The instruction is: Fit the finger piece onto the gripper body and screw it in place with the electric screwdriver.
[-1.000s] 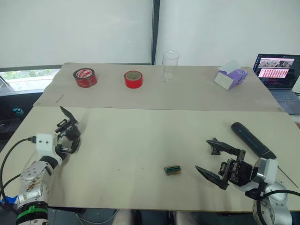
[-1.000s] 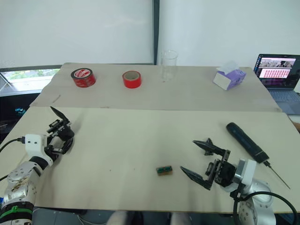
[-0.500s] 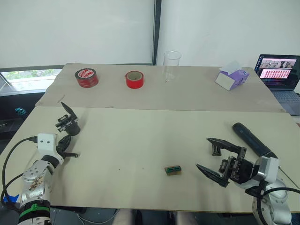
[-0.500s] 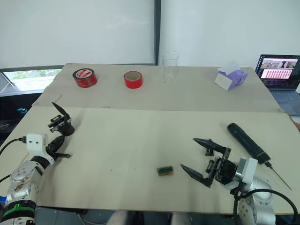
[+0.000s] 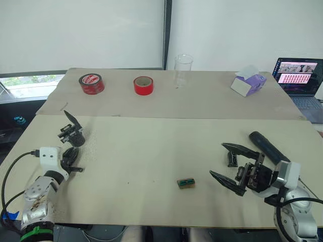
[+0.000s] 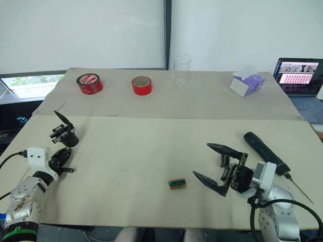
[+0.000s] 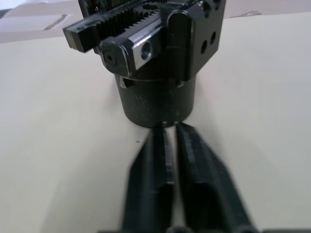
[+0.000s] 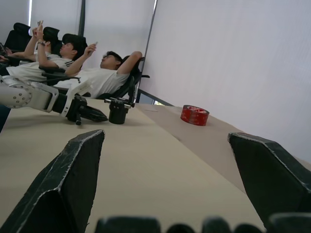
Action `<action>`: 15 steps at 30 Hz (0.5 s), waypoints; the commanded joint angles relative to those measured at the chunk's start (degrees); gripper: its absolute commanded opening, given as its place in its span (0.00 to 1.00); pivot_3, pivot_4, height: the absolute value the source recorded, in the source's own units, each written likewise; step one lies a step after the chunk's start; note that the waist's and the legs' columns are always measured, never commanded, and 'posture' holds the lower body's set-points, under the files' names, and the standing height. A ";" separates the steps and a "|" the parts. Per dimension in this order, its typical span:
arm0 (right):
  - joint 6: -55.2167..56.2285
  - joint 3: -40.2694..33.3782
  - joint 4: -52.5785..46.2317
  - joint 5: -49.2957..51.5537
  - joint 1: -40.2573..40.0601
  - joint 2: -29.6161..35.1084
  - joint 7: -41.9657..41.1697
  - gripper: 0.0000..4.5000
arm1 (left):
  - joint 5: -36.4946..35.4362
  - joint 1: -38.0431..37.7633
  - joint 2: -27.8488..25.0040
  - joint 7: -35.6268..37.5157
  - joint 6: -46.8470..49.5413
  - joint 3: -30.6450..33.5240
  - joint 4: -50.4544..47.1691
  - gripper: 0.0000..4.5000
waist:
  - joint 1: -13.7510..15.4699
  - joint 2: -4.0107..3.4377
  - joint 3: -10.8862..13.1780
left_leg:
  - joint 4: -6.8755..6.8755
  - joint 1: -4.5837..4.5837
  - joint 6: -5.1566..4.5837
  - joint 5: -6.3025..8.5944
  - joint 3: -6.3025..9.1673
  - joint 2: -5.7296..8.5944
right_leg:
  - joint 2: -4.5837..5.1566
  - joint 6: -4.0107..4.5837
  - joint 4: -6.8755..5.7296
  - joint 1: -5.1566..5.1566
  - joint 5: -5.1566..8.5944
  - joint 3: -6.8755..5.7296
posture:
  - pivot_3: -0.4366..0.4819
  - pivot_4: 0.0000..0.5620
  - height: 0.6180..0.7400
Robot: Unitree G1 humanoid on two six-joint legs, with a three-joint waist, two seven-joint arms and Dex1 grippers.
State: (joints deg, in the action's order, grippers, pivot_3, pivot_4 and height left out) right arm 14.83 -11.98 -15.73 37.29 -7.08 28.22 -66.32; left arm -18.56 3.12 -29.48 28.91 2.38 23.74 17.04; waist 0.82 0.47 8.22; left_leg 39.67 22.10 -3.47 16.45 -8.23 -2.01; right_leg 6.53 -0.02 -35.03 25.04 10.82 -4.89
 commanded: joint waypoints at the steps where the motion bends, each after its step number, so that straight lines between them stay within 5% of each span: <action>1: 0.27 -1.28 -1.45 1.14 0.10 0.81 -0.25 1.00 | -1.22 -2.32 0.51 -1.71 2.27 1.70 -1.68 0.62 | -0.18 0.00 0.00 | 0.00 0.00 0.00 0.00 0.00 0.00 | 0.00 -0.01 0.00 0.01 0.00 0.00 | 0.48 0.27 1.00; 4: 0.29 -0.89 -1.39 0.75 0.14 0.89 -0.22 1.00 | -1.39 -0.97 0.49 -2.54 2.66 1.62 -1.42 0.96 | -0.19 0.01 0.00 | 0.00 -0.01 0.01 -0.01 0.00 -0.01 | -0.03 -0.08 -0.02 0.01 0.05 0.01 | 0.48 0.27 1.00; 15: -0.93 0.39 -2.63 0.03 1.40 1.23 0.98 1.00 | 2.97 11.72 -1.70 -3.38 1.04 -1.91 11.78 0.98 | 0.73 0.03 0.02 | 0.06 0.10 0.04 -0.04 0.03 0.02 | -0.09 -0.06 -0.02 -0.01 0.02 -0.30 | 0.48 0.27 1.00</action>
State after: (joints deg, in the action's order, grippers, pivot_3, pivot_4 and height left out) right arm 14.39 -11.36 -16.40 37.02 -6.17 28.65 -65.68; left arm -16.63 14.26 -30.43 25.93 4.22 22.36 27.17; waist 1.55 0.50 8.24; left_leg 39.73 22.22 -3.45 16.40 -8.20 -1.97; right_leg 6.43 0.01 -35.06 25.02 10.78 -5.23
